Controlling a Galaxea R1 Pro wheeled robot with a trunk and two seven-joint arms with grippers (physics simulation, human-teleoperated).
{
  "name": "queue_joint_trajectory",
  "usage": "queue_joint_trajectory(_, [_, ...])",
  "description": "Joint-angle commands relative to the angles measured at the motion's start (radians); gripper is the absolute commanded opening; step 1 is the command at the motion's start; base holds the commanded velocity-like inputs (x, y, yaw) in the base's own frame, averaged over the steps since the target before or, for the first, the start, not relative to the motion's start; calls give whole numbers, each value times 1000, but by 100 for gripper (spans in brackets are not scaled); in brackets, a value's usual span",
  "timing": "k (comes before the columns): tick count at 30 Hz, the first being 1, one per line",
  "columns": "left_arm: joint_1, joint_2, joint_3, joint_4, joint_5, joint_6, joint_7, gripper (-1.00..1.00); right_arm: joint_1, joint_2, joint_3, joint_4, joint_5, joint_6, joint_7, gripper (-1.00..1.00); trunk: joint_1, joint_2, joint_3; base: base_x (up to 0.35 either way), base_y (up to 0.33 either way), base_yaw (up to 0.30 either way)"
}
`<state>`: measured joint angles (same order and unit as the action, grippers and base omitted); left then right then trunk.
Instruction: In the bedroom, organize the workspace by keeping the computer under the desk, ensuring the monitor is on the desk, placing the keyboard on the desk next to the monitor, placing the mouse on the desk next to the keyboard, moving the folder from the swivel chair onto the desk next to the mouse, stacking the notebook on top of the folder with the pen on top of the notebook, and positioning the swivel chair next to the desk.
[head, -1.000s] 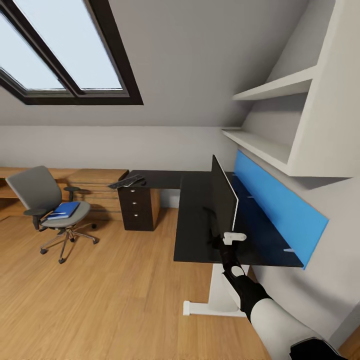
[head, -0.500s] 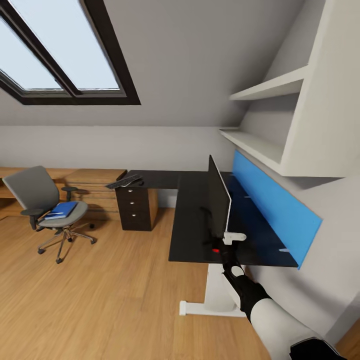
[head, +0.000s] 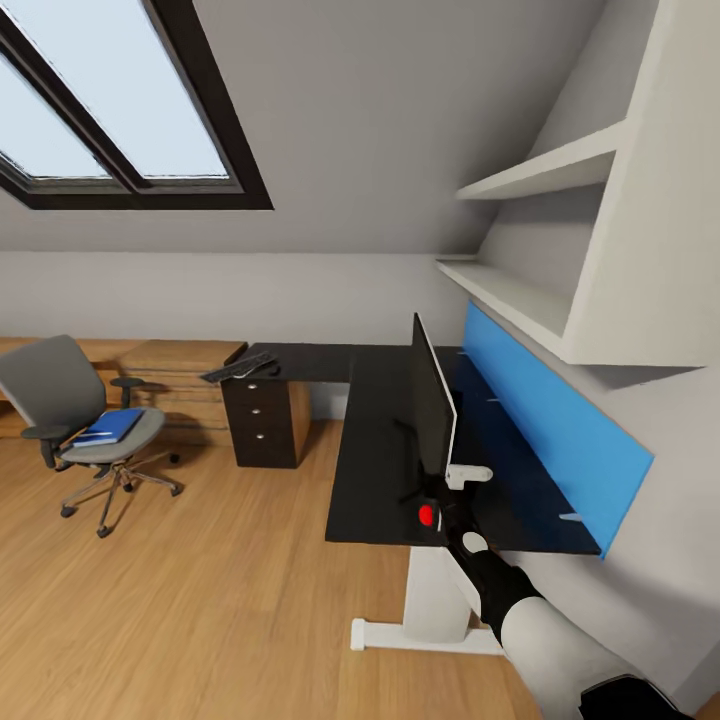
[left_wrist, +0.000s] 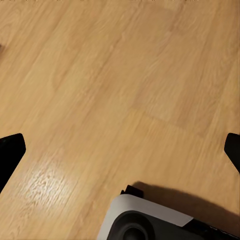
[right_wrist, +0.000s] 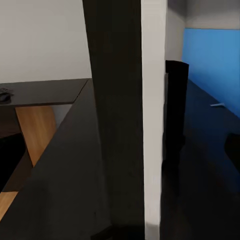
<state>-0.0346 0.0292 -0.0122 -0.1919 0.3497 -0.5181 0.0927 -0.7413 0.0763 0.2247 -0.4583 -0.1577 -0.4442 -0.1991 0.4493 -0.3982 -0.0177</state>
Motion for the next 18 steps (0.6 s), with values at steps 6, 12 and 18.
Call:
queue_joint_trajectory(6, [-1, 1, -2, 0, -3, -3, 6, 100, -1, 0, 8, 1, -10, -4, -6, 100, 1, -2, -2, 92, -1, 0])
queue_joint_trajectory(12, [-1, 1, -2, 0, -3, -3, 6, 100, -1, 0, 8, 1, -10, -4, -6, 100, 1, -2, -2, 255, 0, 0])
queue_joint_trajectory(18, [-1, 1, -2, 0, -3, -3, 6, 100, -1, 0, 9, 0, -10, -4, -6, 100, 1, -2, -2, 105, 40, 0])
